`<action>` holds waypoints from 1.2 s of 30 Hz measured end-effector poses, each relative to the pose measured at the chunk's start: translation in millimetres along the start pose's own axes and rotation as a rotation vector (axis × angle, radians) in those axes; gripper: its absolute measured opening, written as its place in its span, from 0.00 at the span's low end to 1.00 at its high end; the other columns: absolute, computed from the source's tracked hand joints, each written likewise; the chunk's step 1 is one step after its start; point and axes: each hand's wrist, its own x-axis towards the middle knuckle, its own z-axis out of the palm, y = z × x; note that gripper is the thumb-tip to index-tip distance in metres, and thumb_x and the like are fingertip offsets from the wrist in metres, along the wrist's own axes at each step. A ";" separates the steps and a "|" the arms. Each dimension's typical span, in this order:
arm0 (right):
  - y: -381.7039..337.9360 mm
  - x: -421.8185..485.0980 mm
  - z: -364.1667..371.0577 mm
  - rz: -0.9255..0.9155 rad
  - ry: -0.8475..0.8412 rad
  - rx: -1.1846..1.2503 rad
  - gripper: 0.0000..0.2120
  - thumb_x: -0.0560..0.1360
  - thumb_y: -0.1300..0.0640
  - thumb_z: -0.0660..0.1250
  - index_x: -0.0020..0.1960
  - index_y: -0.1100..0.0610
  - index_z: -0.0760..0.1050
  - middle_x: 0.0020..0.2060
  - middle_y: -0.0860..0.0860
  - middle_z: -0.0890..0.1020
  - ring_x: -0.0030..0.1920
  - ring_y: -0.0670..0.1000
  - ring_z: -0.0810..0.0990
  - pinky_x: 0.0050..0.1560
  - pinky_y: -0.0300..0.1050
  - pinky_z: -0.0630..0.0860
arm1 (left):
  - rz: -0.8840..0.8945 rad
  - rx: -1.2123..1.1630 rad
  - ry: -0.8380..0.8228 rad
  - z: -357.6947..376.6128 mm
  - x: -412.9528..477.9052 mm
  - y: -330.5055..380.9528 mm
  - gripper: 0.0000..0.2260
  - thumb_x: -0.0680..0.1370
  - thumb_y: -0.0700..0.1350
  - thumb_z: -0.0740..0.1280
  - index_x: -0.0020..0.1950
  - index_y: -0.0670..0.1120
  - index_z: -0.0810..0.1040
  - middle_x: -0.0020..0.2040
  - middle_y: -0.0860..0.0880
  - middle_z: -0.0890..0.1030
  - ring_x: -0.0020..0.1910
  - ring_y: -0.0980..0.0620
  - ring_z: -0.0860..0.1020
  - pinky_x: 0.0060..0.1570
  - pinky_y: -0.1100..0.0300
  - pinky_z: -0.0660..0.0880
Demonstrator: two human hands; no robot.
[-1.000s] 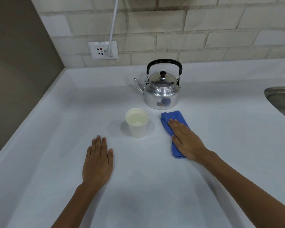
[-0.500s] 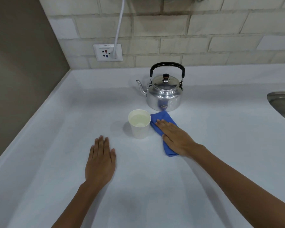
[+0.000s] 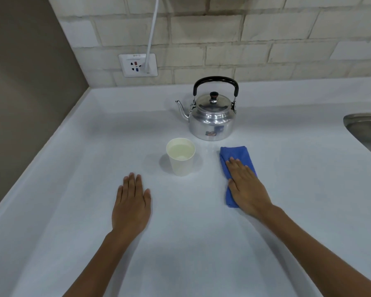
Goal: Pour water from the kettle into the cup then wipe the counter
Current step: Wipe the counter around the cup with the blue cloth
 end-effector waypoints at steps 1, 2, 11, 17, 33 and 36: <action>-12.4 -9.8 5.1 0.013 0.010 -0.008 0.25 0.80 0.58 0.49 0.74 0.57 0.45 0.76 0.53 0.49 0.75 0.48 0.46 0.71 0.38 0.36 | 0.001 0.005 0.003 0.2 -0.5 0.4 0.24 0.80 0.48 0.46 0.74 0.40 0.46 0.76 0.42 0.49 0.75 0.46 0.47 0.74 0.53 0.45; -28.2 -19.6 10.6 0.003 0.021 -0.018 0.25 0.79 0.58 0.49 0.74 0.58 0.45 0.76 0.54 0.49 0.75 0.50 0.47 0.71 0.38 0.36 | 0.003 0.008 0.007 0.5 -0.5 0.6 0.24 0.80 0.48 0.46 0.74 0.40 0.46 0.76 0.41 0.49 0.75 0.46 0.47 0.74 0.53 0.45; -57.6 -48.3 16.5 -0.146 -0.024 0.007 0.25 0.80 0.56 0.48 0.73 0.54 0.40 0.74 0.47 0.43 0.74 0.45 0.41 0.70 0.34 0.31 | 0.007 -0.025 -0.014 -0.2 0.2 -4.2 0.24 0.80 0.50 0.45 0.74 0.41 0.44 0.77 0.44 0.47 0.75 0.49 0.45 0.74 0.55 0.43; -90.9 -53.9 25.3 0.035 -0.040 -0.051 0.25 0.79 0.55 0.48 0.74 0.60 0.45 0.75 0.56 0.49 0.75 0.55 0.48 0.74 0.49 0.42 | 0.000 0.001 0.006 0.8 1.4 -0.7 0.24 0.81 0.49 0.45 0.74 0.40 0.45 0.77 0.42 0.48 0.76 0.47 0.46 0.73 0.55 0.43; -73.1 -1.0 9.2 0.108 0.067 0.222 0.23 0.81 0.55 0.47 0.74 0.57 0.47 0.76 0.52 0.48 0.75 0.49 0.45 0.73 0.43 0.43 | 0.043 -0.344 0.004 -30.8 -15.7 36.9 0.25 0.79 0.55 0.42 0.74 0.48 0.43 0.77 0.50 0.45 0.74 0.57 0.42 0.68 0.63 0.37; -53.6 17.1 13.3 0.151 0.001 0.104 0.23 0.81 0.56 0.45 0.74 0.59 0.46 0.76 0.54 0.48 0.75 0.51 0.44 0.74 0.46 0.44 | 0.156 -0.325 -0.047 -24.8 -35.3 76.3 0.25 0.80 0.55 0.43 0.74 0.47 0.41 0.77 0.50 0.41 0.72 0.59 0.38 0.68 0.62 0.35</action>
